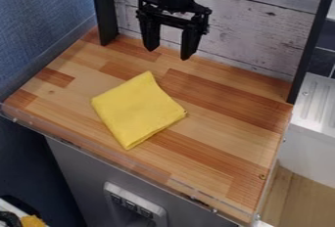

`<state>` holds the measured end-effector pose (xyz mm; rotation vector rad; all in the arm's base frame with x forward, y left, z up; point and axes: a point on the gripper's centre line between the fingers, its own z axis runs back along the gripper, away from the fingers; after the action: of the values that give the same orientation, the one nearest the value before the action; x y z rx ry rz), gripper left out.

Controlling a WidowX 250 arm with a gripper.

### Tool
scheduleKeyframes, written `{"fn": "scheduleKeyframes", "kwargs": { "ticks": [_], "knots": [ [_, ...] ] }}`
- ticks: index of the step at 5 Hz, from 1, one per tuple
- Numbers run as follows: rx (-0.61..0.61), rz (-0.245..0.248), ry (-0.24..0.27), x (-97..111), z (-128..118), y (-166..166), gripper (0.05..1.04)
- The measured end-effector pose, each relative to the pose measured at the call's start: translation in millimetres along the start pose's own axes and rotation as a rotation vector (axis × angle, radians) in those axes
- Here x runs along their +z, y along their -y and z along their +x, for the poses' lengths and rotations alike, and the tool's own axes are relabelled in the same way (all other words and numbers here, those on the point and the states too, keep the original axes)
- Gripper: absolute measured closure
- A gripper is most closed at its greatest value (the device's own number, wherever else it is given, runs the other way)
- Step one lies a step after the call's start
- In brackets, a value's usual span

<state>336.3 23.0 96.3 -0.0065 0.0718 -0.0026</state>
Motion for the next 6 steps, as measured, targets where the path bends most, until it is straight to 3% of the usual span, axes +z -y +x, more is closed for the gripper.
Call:
{"fn": "scheduleKeyframes", "kwargs": {
  "ticks": [2,4,6],
  "knots": [
    [0.118,-0.003,0.008,-10.0,-2.8,-2.4,0.085],
    [0.304,-0.014,0.074,-4.6,-13.7,-20.7,0.085],
    [0.431,-0.016,0.104,-6.5,-23.5,-31.8,0.085]
  ]
}}
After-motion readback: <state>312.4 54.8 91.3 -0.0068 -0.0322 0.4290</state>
